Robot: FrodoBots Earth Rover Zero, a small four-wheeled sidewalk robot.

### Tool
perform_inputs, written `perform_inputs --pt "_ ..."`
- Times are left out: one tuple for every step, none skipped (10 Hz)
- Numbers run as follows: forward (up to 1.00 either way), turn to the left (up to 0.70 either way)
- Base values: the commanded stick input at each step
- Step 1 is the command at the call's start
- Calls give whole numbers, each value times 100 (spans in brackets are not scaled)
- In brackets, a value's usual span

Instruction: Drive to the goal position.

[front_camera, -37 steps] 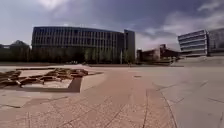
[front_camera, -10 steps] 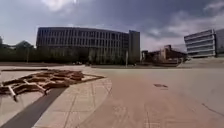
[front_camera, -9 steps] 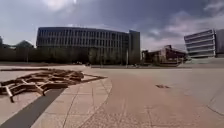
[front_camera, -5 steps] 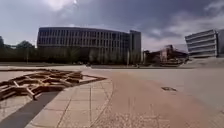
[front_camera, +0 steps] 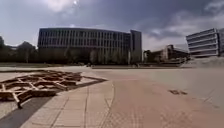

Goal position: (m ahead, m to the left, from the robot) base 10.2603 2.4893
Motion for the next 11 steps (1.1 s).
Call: perform_inputs --pt "70 -1" --pt "70 -1" --pt "70 -1" --pt "70 -1" --pt "70 -1" --pt "70 -1" --pt "70 -1" --pt "70 -1" --pt "70 -1" --pt "70 -1" --pt "70 -1"
